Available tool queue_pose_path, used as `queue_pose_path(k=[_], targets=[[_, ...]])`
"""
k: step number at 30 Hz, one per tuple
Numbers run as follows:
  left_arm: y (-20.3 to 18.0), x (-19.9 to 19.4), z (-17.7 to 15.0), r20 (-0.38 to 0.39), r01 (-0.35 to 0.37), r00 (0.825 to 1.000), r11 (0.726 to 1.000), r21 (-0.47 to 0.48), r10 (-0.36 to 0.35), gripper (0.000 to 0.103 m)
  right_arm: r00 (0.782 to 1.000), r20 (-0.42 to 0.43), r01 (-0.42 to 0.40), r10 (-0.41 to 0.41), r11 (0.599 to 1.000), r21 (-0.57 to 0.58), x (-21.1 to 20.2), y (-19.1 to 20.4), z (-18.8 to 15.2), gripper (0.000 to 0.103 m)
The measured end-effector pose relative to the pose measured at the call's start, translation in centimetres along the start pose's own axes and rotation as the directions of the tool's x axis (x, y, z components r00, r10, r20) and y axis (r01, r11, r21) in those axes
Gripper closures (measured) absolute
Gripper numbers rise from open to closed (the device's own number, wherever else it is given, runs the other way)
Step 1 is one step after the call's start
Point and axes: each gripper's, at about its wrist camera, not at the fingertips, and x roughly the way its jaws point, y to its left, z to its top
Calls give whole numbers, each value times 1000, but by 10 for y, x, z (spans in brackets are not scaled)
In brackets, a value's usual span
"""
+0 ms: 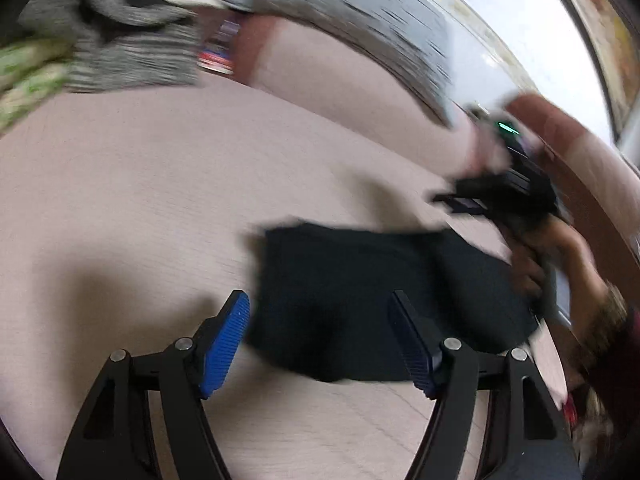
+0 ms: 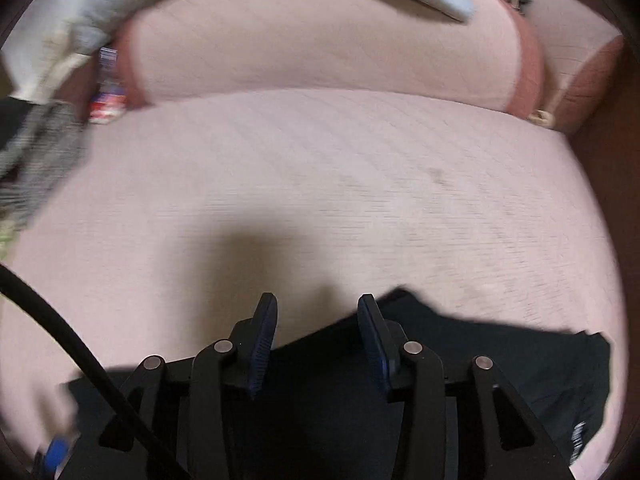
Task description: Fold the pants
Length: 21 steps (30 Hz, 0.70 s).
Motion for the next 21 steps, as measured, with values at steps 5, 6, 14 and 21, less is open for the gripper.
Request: queue_pose_path(k=[5,6,14,21], targets=[[55,-16,16,33,-88,995,977,-193,96,32,975,-89,-213,205,972,-101,-29,56,-28,56],[62,-18,17,35,-88,994,971,-220,99,32,964,-117,-251,237,959,-128,-32,73,-36,53],[71,-26,15,34,-80,995,964,-255,92,32,927,-286,-312,244,924,-220,1,157,-77,47],[80,-28,15,32,-64,997,951,-303,77,32,924,-377,-171,67,953,-250,55,211,-65,28]])
